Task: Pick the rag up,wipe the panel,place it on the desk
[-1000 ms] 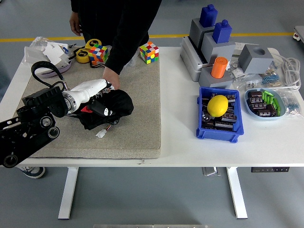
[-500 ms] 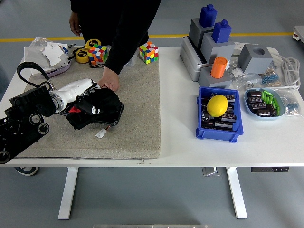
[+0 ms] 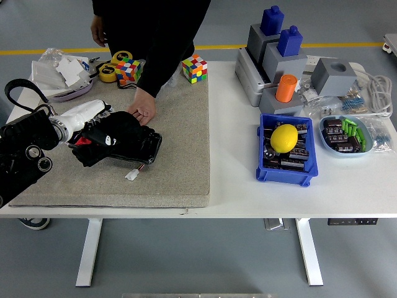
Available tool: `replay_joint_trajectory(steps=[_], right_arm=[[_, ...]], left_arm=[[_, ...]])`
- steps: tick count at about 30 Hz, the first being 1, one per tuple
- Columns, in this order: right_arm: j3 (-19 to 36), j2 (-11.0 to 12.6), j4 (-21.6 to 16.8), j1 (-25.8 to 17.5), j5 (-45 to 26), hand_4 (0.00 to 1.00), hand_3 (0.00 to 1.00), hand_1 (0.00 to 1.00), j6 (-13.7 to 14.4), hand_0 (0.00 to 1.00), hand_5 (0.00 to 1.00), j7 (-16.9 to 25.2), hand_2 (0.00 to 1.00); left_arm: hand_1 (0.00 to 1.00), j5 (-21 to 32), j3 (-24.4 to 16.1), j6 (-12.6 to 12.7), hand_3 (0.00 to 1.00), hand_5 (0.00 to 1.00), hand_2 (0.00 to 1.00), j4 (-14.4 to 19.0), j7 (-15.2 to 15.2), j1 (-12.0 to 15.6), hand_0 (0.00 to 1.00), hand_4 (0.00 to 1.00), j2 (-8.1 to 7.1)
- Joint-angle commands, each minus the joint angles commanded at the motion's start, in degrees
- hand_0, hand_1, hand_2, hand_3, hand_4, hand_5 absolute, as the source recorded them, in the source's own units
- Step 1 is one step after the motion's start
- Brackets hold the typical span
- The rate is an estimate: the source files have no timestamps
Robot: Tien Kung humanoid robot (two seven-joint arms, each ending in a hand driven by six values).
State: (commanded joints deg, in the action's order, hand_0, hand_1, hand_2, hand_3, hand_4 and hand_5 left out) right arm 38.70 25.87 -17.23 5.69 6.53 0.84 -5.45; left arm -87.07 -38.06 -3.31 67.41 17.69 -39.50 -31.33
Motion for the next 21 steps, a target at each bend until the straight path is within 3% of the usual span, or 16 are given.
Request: replay_joint_trajectory(steps=[7,21], right_arm=[[0.3,0.0,-0.1,0.1,0.2,0.998,0.591,0.684,0.0,0.729,0.505,-0.1,0.683],[0.5,-0.1,-0.1,0.1,0.3,0.998,0.591,0.685,0.0,0.73,0.506,-0.1,0.683]], left_arm=[[0.296,0.1,-0.2,0.1,0.598,0.049,0.414,-1.2,-0.3,0.4,0.268,0.669,-0.45],[0.294,-0.9,-2.1,0.0,0.597,0.052,0.414,-1.4,-0.2,0.4,0.268,0.668,-2.91]])
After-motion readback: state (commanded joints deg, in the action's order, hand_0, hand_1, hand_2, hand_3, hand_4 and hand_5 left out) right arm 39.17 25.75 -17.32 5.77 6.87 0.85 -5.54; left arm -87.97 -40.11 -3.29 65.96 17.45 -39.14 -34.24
